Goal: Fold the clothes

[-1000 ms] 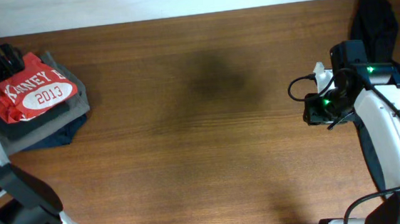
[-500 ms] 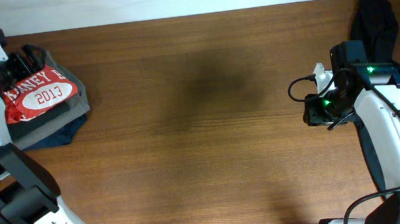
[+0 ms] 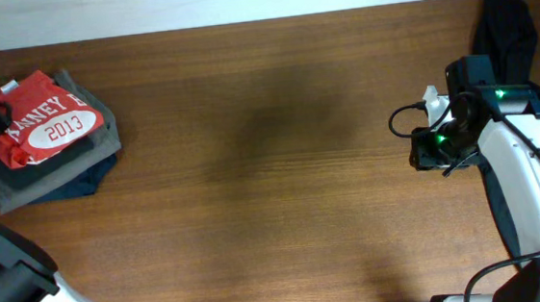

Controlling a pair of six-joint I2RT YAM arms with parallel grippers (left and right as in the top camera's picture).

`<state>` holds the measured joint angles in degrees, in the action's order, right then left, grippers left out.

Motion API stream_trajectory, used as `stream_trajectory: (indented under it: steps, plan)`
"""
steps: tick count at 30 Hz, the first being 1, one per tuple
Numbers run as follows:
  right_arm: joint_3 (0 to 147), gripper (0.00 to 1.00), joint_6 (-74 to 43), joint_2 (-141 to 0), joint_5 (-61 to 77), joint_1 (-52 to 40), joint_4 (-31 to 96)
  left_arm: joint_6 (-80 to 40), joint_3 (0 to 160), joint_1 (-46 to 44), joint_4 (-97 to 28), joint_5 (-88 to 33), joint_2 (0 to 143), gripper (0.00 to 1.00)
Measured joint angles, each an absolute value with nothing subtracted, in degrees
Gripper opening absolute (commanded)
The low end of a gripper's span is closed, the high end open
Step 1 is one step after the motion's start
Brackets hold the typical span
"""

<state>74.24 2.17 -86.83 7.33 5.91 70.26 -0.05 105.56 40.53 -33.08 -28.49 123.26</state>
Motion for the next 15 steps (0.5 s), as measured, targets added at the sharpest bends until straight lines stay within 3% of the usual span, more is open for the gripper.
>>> stream_trajectory:
  steps: [15]
  plan:
    - [74.24, 0.42, 2.15, -86.83, 7.33, 5.91, 70.72, -0.01, 105.56, 42.96, -37.08, -28.12, 127.15, 0.98]
